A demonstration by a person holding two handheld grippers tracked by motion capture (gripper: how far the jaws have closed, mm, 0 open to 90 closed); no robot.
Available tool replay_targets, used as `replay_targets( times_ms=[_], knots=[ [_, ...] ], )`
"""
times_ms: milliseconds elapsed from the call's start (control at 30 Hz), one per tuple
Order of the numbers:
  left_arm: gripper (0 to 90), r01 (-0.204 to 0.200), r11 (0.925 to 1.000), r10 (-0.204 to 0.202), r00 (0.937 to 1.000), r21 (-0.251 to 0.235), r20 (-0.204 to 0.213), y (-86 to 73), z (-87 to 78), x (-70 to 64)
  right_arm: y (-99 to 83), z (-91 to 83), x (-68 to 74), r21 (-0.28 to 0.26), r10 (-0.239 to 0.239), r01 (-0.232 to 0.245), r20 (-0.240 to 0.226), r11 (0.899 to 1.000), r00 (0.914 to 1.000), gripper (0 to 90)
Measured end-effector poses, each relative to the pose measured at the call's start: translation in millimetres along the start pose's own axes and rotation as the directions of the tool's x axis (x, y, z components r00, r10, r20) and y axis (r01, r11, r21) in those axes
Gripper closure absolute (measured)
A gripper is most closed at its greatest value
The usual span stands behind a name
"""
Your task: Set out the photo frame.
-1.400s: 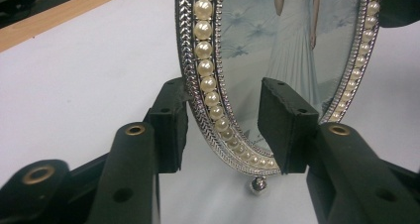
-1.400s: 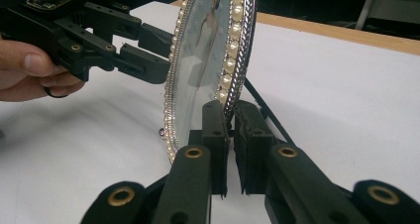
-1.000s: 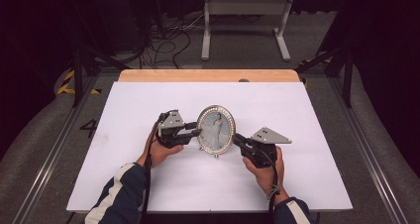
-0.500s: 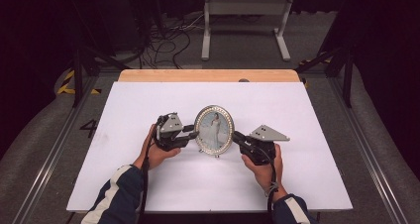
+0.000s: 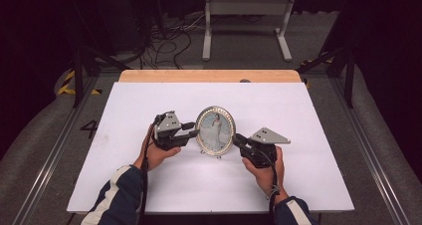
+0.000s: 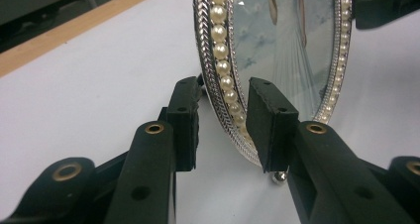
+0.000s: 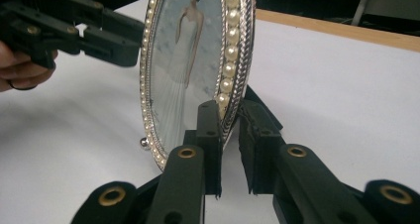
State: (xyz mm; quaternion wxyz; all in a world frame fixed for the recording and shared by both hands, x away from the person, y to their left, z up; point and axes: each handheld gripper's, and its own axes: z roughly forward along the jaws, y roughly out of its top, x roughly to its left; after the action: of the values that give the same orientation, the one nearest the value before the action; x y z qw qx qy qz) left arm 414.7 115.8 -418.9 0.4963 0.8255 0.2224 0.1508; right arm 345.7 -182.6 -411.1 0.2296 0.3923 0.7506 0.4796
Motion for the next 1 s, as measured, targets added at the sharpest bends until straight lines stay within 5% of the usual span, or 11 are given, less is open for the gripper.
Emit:
replay_targets(
  times_ms=[267, 1000],
  knots=[
    [67.2, 0.001, 0.9997, -0.002, 0.9994, 0.026, 0.034, -0.8, 5.5, -0.1, -7.1, 5.0, 4.8, 0.026, 0.023, -0.024, 0.016, 0.999, 0.9996, 78.2],
    [73.3, -0.048, 0.9960, 0.046, 0.9986, 0.076, 0.026, 0.3, 6.3, -8.4, -6.8, 8.6, -5.7, 0.029, 0.043, -0.043, 0.022, 0.999, 0.9989, 75.9]
  ],
)
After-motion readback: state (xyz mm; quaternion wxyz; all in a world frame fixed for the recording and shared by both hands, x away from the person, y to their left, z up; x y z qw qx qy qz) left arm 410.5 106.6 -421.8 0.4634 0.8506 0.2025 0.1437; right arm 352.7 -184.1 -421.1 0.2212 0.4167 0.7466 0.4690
